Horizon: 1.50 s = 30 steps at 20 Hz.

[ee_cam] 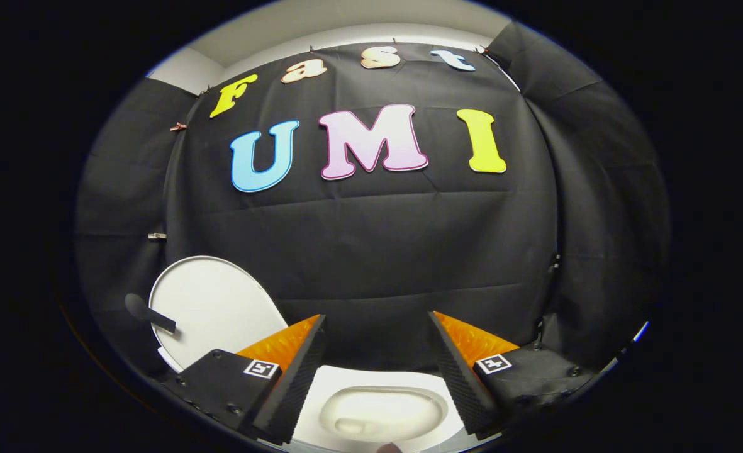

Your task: Open the toilet lid.

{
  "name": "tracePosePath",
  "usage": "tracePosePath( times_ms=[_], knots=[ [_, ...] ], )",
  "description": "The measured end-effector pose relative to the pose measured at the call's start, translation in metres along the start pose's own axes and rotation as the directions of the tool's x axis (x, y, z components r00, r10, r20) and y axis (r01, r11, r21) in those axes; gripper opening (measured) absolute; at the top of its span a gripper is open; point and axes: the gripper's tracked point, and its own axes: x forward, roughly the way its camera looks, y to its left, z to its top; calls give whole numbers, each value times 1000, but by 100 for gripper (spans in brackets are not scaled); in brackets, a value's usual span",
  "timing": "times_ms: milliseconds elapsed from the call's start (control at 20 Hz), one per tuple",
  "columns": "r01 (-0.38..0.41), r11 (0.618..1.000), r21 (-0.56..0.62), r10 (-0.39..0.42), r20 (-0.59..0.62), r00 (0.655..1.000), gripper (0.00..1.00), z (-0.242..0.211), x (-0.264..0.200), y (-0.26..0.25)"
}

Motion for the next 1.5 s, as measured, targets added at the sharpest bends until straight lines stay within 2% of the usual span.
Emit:
tracePosePath(
  times_ms=[550,950,1500],
  knots=[
    [14,1000,-18,-14,5,1000,98,0,-2,-3],
    [-18,1000,-26,18,6,1000,98,5,-3,9],
    [-19,1000,-21,20,16,1000,98,12,-5,10]
  ],
)
